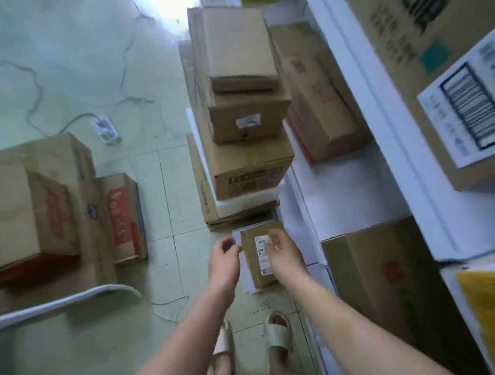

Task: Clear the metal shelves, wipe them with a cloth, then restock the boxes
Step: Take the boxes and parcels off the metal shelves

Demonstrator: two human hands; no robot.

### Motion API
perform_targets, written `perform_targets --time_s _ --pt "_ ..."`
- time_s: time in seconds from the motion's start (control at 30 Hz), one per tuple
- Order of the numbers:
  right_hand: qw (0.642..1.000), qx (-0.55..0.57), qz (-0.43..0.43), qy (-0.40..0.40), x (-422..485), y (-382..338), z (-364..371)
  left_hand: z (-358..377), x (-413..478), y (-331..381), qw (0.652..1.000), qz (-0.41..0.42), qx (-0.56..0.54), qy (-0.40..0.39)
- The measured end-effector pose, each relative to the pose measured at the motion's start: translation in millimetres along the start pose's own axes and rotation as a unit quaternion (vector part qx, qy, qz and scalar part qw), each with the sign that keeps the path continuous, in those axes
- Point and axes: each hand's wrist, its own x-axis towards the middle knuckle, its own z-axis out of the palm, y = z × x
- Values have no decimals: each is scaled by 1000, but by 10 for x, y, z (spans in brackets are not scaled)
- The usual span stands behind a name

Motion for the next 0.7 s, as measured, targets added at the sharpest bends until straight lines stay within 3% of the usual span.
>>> perform_targets --time_s 0.13,0.2,0.3,0.5,0.7 --pt "990 42 -131 -41 -1017 -1020 -123 -561 -1048 906 976 96 -186 58" --pt "981 71 -169 -71 -1390 -1362 -181 -820 -1478 1201 959 155 -225 80" --pt "964 75 -218 -134 -1840 -1799 -220 -1187 -2044 1487 940 225 -223 125" --pt "890 93 -343 -285 -2528 -2635 38 -1998 -3030 1645 863 324 -267 281" --pt "813 14 -397 -426 -3322 -2740 715 -3090 -4047 1248 828 398 -141 369"
